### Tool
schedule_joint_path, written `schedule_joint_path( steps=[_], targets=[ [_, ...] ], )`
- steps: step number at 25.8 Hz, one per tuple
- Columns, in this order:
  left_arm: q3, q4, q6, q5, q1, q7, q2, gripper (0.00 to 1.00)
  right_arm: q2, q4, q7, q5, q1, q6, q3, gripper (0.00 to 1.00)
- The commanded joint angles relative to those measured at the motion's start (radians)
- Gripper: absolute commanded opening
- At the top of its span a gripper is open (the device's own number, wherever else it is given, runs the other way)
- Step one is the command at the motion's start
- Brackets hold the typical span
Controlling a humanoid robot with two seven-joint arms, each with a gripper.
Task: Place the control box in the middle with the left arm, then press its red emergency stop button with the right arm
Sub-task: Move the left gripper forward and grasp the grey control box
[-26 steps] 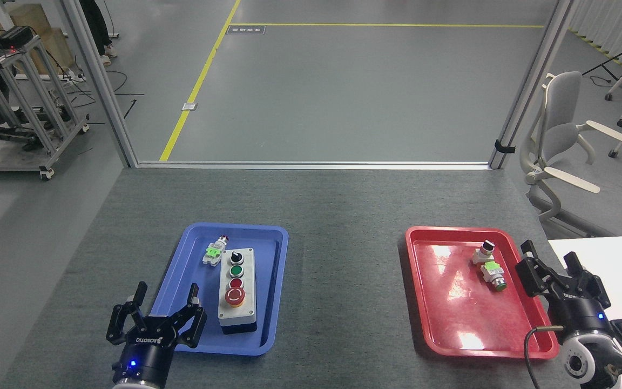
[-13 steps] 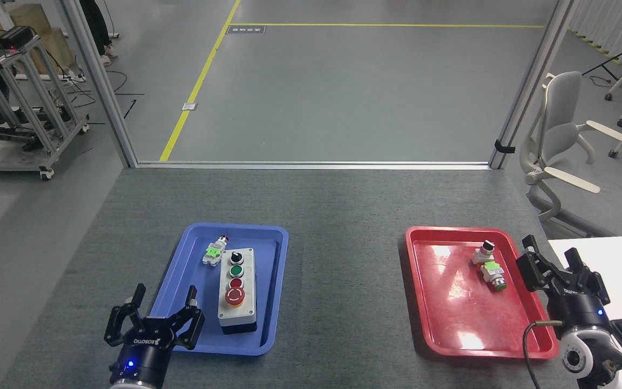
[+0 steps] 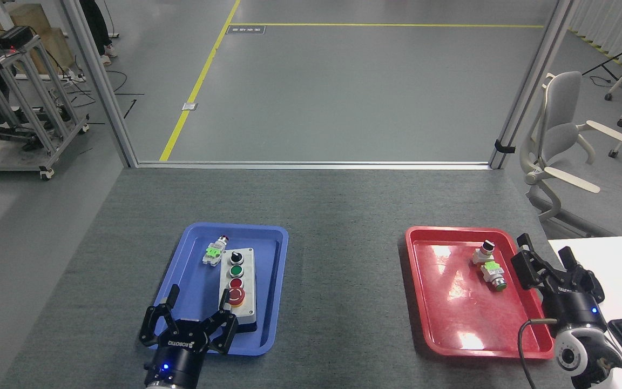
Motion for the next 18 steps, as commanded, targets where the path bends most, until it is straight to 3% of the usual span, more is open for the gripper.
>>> schedule_joint_path(
  steps=[1, 6, 10, 18],
  targets=[
    [-0.104, -0.009, 0.103, -0.003, 0.010, 0.001, -0.004, 0.97, 0.000, 0.001, 0.000, 0.000, 0.000, 0.001, 0.000, 0.99],
    [-0.200, 0.075, 0.284, -0.009, -0.007, 0.004, -0.077, 0.97, 0.000, 0.001, 0.000, 0.000, 0.000, -0.002, 0.000, 0.99],
    [-0.203, 0.167, 0.348, -0.009, -0.047, 0.018, -0.124, 0.97, -0.001, 0.001, 0.000, 0.000, -0.001, -0.003, 0.000, 0.99],
    [-0.196, 0.295, 0.390, 0.005, -0.088, 0.070, -0.133, 0.97, -0.001, 0.001, 0.000, 0.001, -0.006, -0.016, -0.014, 0.99]
  ],
)
